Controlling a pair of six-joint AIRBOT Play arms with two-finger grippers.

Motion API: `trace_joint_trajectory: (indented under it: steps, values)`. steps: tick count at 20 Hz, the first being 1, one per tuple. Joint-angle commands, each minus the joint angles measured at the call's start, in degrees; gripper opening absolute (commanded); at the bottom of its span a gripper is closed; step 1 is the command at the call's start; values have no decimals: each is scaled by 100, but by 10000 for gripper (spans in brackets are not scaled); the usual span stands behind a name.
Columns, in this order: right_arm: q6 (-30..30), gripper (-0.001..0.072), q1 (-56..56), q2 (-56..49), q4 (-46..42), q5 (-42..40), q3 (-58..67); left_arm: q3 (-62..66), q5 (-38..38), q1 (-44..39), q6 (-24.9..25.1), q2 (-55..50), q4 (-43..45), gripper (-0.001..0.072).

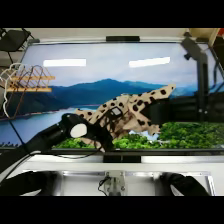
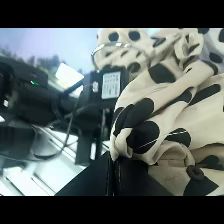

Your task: Fold the shirts.

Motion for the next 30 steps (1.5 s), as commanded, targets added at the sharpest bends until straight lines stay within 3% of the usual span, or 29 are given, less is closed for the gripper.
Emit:
trace_joint_trajectory:
  steps: [1, 2, 3, 5, 9, 11, 13, 14, 15, 17, 18, 19, 24, 30]
  values:
    - [107, 69, 492, -92, -1130, 308, -2, 415, -654, 157, 13, -138, -42, 35]
    - [118, 295, 492, -92, -1377, 269, -2, 459, -811, 234, 15, -96, -42, 35]
    - [111, 675, 492, -87, -1622, 238, 2, 474, -929, 302, 15, -63, -44, 35]
    - [66, 689, 492, -72, -2144, 227, 138, 474, -1172, 391, 122, -37, -37, 35]
    - [-181, 688, 61, -153, -4415, 205, 758, 518, -1432, 439, 525, -37, 101, 35]
    - [-824, 687, -1128, -439, -3792, 267, 758, 579, -1521, 439, 610, -37, 367, 35]
    - [-1670, 677, -2553, -1001, -2033, 321, 761, 599, -1613, 439, 868, -42, 621, 35]
    - [-2393, 571, -2962, -1266, -1506, 332, 761, 599, -1648, 442, 962, -48, 708, 35]
    - [-3585, 552, -3165, -1493, -1231, 431, 761, 599, -1665, 450, 1091, -48, 776, 35]
    - [-6933, 552, -3209, -1882, -927, 1025, 761, 599, -1696, 540, 1366, -48, 793, 35]
    - [-7895, 551, -3191, -2063, -791, 1224, 761, 599, -1696, 619, 1405, -50, 815, 34]
    - [-8284, 551, -3141, -2258, -874, 1290, 761, 599, -1696, 715, 1432, -50, 822, 34]
    - [-8861, 551, -2557, -2938, -1174, 1104, 761, 599, -1790, 957, 1930, -52, 824, 34]
    - [-9221, 551, -2044, -2986, -1611, 479, 761, 597, -1880, 962, 2055, -184, 824, 34]
